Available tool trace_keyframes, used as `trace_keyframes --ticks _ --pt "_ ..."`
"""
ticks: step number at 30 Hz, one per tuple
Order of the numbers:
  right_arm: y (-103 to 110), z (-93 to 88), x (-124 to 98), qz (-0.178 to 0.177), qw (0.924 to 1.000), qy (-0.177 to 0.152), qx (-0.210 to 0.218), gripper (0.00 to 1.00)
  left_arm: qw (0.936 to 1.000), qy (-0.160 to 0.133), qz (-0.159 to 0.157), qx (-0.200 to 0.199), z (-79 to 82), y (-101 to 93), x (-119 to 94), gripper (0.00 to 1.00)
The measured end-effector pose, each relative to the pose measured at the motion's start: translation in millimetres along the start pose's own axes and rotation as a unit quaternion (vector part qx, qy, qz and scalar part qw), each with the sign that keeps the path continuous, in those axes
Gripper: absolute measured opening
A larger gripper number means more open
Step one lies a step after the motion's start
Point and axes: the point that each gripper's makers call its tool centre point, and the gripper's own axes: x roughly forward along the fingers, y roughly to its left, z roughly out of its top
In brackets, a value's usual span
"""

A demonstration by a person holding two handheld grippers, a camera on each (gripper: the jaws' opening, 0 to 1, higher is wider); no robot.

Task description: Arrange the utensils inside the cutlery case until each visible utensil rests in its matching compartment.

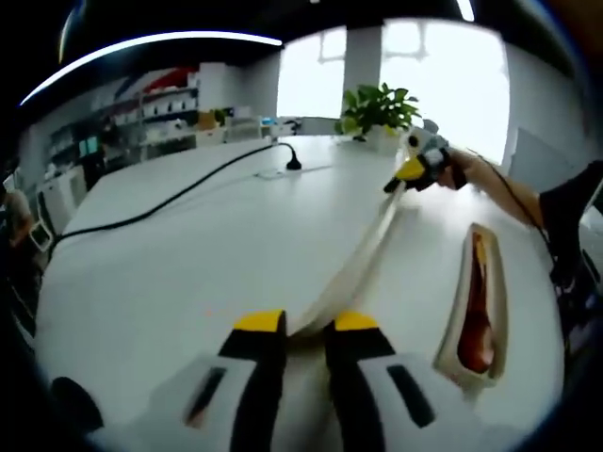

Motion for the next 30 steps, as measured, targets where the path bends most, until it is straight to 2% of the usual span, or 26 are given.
trace_keyframes --ticks 4,8,9,10,12,17,21,28,30 --pt "5 6.1 0 0.025 0.9970 -0.025 -0.069 0.20 0.9996 0.001 -0.023 0.019 -2.6 -9.4 -2 0.12" --pt "5 5.7 1 0.038 0.9943 -0.029 -0.096 0.21 0.9989 0.000 -0.026 0.038 -4.2 -12.6 -3 0.05" --pt "0 4.5 2 0.027 0.9942 -0.018 -0.102 0.21 0.9990 0.000 -0.019 0.041 -3.4 -8.8 -3 0.05" --pt "-9 7.6 4 0.001 0.9925 -0.013 -0.121 0.21 0.9991 0.003 -0.016 0.039 -3.6 -5.7 -3 0.05" --pt "-12 11.6 6 -0.013 0.9900 -0.014 -0.140 0.22 0.9990 0.006 -0.015 0.041 -4.6 -3.0 -4 0.05" --pt "-7 10.8 7 -0.004 0.9920 -0.022 -0.124 0.22 0.9993 0.000 -0.021 0.031 -4.6 -6.6 -4 0.05" --pt "-9 7.2 5 -0.009 0.9912 -0.022 -0.130 0.22 0.9995 -0.008 -0.027 0.014 -1.9 -6.6 -4 0.05" --pt "-10 8.9 0 -0.013 0.9905 -0.029 -0.134 0.22 0.9994 -0.012 -0.029 0.014 2.7 -8.0 -4 0.04" --pt "-10 11.3 -1 -0.019 0.9883 -0.034 -0.148 0.22 0.9994 -0.016 -0.031 0.009 4.8 -8.8 -4 0.04"
